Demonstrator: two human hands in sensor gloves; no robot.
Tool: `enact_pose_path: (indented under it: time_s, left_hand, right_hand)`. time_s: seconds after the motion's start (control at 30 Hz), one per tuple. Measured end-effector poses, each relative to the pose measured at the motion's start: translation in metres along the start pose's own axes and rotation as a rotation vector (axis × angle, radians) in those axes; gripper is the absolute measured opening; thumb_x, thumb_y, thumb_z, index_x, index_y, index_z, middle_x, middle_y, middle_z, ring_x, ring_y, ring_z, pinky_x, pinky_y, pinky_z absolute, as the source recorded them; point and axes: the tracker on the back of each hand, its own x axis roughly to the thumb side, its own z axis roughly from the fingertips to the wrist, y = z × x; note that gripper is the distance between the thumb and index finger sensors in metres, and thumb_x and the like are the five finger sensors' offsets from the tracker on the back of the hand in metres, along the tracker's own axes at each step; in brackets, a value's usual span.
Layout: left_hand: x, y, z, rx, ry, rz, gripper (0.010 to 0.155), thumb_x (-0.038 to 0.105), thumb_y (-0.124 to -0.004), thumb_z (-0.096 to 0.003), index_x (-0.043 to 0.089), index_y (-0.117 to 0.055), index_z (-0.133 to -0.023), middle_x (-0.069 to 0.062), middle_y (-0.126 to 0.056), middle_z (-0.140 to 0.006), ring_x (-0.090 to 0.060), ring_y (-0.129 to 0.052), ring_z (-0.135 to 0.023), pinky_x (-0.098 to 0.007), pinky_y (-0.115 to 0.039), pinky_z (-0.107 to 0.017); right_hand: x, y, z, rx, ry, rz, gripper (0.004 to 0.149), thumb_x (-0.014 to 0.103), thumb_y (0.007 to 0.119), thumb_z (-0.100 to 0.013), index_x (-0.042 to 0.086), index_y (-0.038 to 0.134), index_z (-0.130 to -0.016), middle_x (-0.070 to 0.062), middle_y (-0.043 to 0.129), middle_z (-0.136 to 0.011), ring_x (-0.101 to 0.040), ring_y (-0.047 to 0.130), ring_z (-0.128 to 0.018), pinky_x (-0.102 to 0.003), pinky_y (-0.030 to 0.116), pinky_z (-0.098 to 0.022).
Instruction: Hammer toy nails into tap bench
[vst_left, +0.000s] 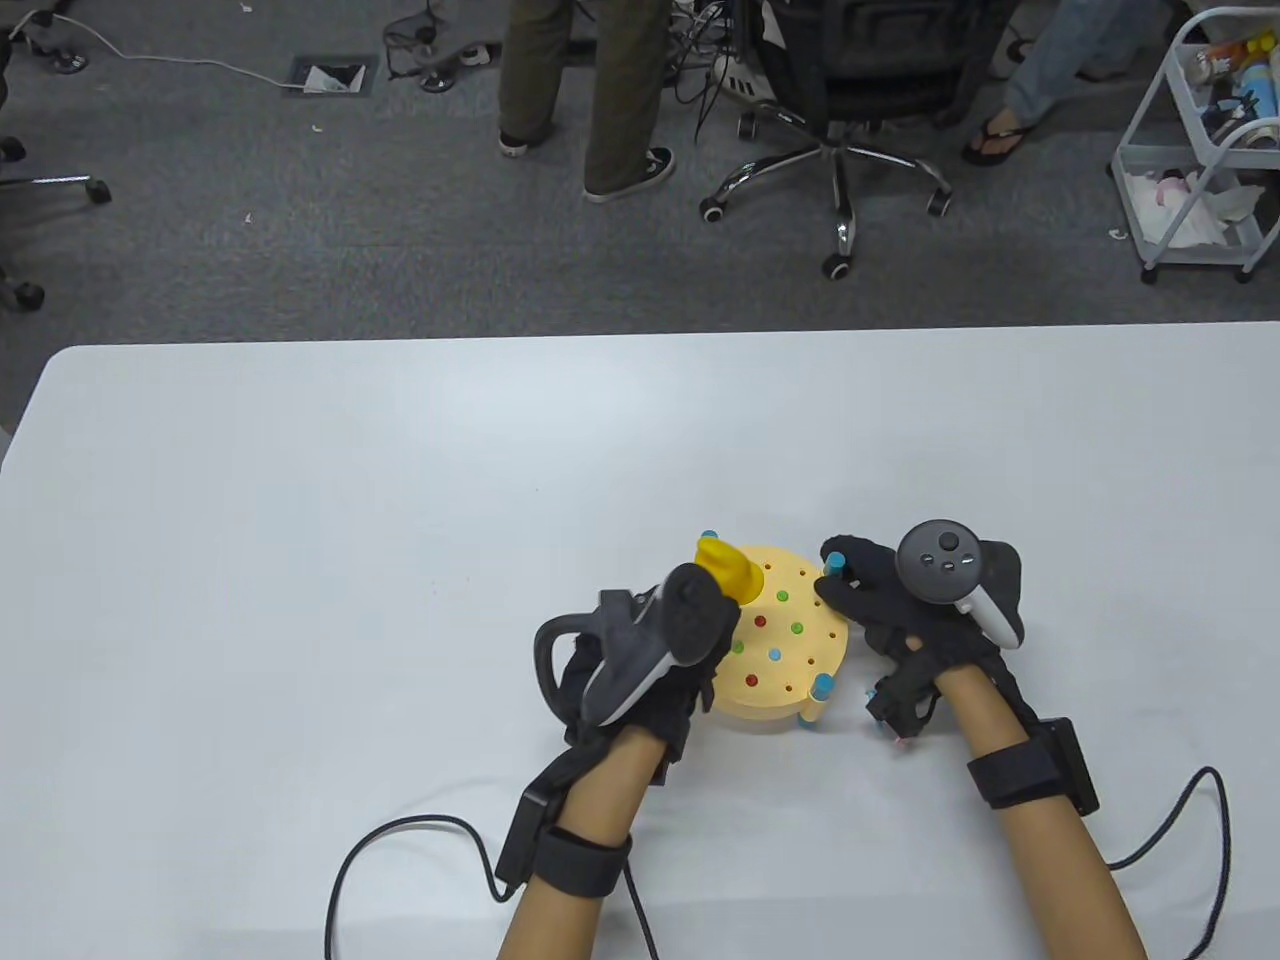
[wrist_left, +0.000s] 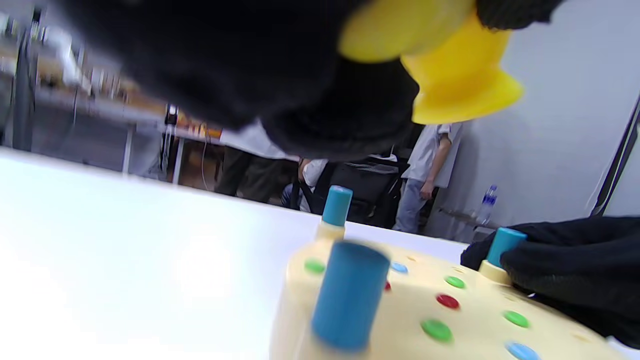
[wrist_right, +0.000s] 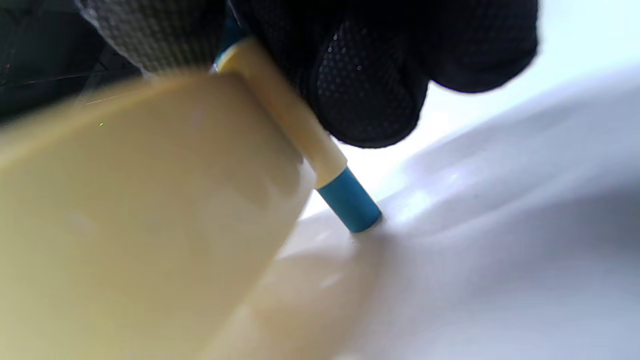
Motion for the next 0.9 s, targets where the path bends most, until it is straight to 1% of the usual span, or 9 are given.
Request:
enact_pose_path:
  time_s: [0.07, 0.13, 0.23, 0.37, 0.43, 0.5, 0.6, 0.7, 0.9]
  left_hand:
    - [-0.031, -0.007, 0.006, -0.029, 0.027, 0.148, 0.065, 0.06, -0.065, -0.0345, 0.015, -0.083, -0.078, -0.01, -0.104, -0.037, -0.025, -0.099, -0.003, -0.035, -0.083, -0.004]
    - [-0.063, -0.016, 0.01, -0.044, 0.077, 0.261, 0.065, 0.06, -0.066, -0.0349, 0.014, -0.083, -0.078, -0.011, -0.104, -0.037, -0.025, -0.1, -0.004, -0.036, -0.083, -0.005]
    - [-0.094, -0.019, 0.011, -0.066, 0.156, 0.311, 0.065, 0.06, -0.066, -0.0352, 0.014, -0.082, -0.078, -0.012, -0.103, -0.039, -0.026, -0.1, -0.006, -0.036, -0.083, -0.006]
    - [-0.104, -0.02, 0.012, -0.043, 0.193, 0.325, 0.066, 0.06, -0.066, -0.0348, 0.014, -0.082, -0.078, -0.012, -0.103, -0.039, -0.026, -0.1, -0.006, -0.036, -0.083, -0.006]
    - [-0.106, -0.022, 0.012, -0.052, 0.189, 0.347, 0.066, 0.06, -0.066, -0.0348, 0.014, -0.082, -0.078, -0.012, -0.103, -0.039, -0.026, -0.1, -0.006, -0.036, -0.083, -0.006]
    - [-0.107, -0.024, 0.012, -0.06, 0.195, 0.35, 0.066, 0.06, -0.066, -0.0348, 0.014, -0.082, -0.078, -0.012, -0.103, -0.038, -0.026, -0.1, -0.006, -0.036, -0.083, -0.006]
    - [-0.109, -0.026, 0.013, -0.061, 0.207, 0.329, 0.066, 0.06, -0.066, -0.0349, 0.014, -0.082, -0.078, -0.012, -0.103, -0.039, -0.026, -0.1, -0.006, -0.036, -0.083, -0.006]
    - [-0.109, -0.026, 0.013, -0.062, 0.21, 0.338, 0.066, 0.06, -0.066, -0.0349, 0.013, -0.082, -0.078, -0.012, -0.103, -0.039, -0.026, -0.1, -0.006, -0.036, -0.083, -0.006]
    - [-0.106, -0.028, 0.013, -0.081, 0.198, 0.32, 0.066, 0.06, -0.066, -0.035, 0.013, -0.083, -0.078, -0.012, -0.104, -0.037, -0.026, -0.099, -0.004, -0.036, -0.082, -0.005]
  right_hand:
    - [-0.005, -0.013, 0.005, -0.046, 0.018, -0.045, 0.069, 0.05, 0.07, -0.042, 0.011, 0.065, -0.099, -0.019, 0.081, -0.088, -0.023, 0.095, -0.054, -0.037, 0.081, -0.038]
    - [-0.01, -0.022, 0.013, -0.043, 0.075, 0.004, 0.063, 0.049, 0.072, -0.042, 0.012, 0.071, -0.094, -0.017, 0.085, -0.083, -0.022, 0.096, -0.05, -0.036, 0.082, -0.036]
    - [-0.012, -0.013, 0.027, 0.08, 0.112, 0.241, 0.057, 0.048, 0.076, -0.041, 0.015, 0.076, -0.087, -0.012, 0.091, -0.073, -0.018, 0.098, -0.042, -0.034, 0.084, -0.033]
    - [-0.004, 0.017, 0.049, 0.131, 0.047, 0.503, 0.055, 0.048, 0.079, -0.038, 0.017, 0.077, -0.083, -0.007, 0.094, -0.067, -0.012, 0.098, -0.032, -0.03, 0.085, -0.028]
    - [0.0, 0.032, 0.06, 0.1, 0.031, 0.607, 0.059, 0.049, 0.08, -0.036, 0.016, 0.076, -0.084, -0.007, 0.093, -0.068, -0.011, 0.097, -0.032, -0.029, 0.086, -0.028]
    - [0.005, 0.041, 0.068, -0.014, 0.025, 0.701, 0.059, 0.049, 0.081, -0.035, 0.016, 0.077, -0.084, -0.006, 0.093, -0.065, -0.009, 0.097, -0.031, -0.029, 0.086, -0.026]
    - [0.009, 0.048, 0.072, -0.034, 0.02, 0.77, 0.058, 0.047, 0.082, -0.036, 0.017, 0.076, -0.085, -0.005, 0.093, -0.066, -0.007, 0.097, -0.031, -0.027, 0.086, -0.027]
    - [0.01, 0.051, 0.076, -0.016, -0.008, 0.757, 0.053, 0.04, 0.082, -0.038, 0.016, 0.077, -0.085, -0.004, 0.093, -0.064, -0.006, 0.097, -0.028, -0.026, 0.087, -0.025]
    - [0.012, 0.058, 0.077, 0.021, -0.015, 0.807, 0.058, 0.035, 0.08, -0.04, 0.006, 0.073, -0.089, -0.009, 0.09, -0.065, -0.004, 0.094, -0.027, -0.027, 0.087, -0.025]
